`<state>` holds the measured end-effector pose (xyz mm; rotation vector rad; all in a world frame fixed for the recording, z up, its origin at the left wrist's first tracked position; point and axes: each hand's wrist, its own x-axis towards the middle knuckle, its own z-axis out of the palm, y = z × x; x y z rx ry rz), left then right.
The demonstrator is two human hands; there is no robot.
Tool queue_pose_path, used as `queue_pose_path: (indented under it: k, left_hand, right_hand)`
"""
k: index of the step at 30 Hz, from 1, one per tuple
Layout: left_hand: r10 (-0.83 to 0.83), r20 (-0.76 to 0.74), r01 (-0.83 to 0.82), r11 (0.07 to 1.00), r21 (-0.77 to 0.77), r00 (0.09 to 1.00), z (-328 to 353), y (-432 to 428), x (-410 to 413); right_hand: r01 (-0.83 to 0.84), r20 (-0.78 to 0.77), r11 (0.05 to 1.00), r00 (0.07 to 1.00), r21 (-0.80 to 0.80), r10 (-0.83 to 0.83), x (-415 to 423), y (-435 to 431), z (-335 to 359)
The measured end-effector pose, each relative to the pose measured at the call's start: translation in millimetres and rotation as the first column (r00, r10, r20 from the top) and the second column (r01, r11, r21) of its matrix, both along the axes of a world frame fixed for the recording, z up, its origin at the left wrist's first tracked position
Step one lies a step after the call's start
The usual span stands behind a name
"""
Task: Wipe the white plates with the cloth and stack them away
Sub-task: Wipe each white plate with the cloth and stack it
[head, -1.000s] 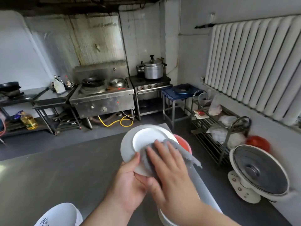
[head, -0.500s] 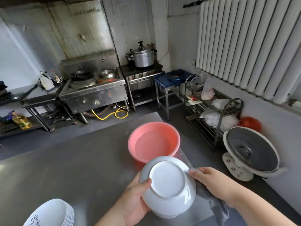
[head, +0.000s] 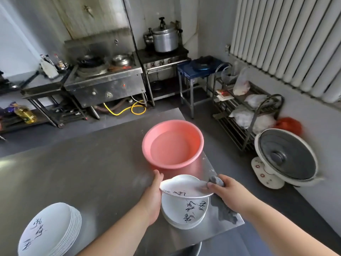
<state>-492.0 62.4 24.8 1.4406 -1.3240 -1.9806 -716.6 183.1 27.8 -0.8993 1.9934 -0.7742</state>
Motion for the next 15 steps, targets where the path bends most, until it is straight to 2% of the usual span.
queue_pose_path:
  k: [2,5,11,15]
  left_hand:
    - [-0.034,0.097,0.044,0.993,-0.107,0.995,-14.7,-1.1,2.8]
    - [-0.107,0.214,0.150,0.968,-0.198,0.971,-40.2,3.2,5.8]
    - [-0.133,0.360,0.232,0.940,-0.251,0.924,-85.1,7.0,8.8]
    - [-0.129,0.382,0.242,0.933,-0.265,0.915,-100.1,5.4,12.5]
  right_hand:
    - [-0.016,-0.029,1.000,0.999,-0.017,0.016,4.3,-2.4,-14.8]
    - [-0.025,0.040,1.000,0.999,0.010,0.025,9.2,-5.0,-38.4]
    - [-0.065,-0.116,0.995,0.990,0.080,0.074,12.5,-11.6,-87.1]
    - [-0.047,-0.224,0.993,0.972,0.106,0.070,15.0,-10.6,-107.0]
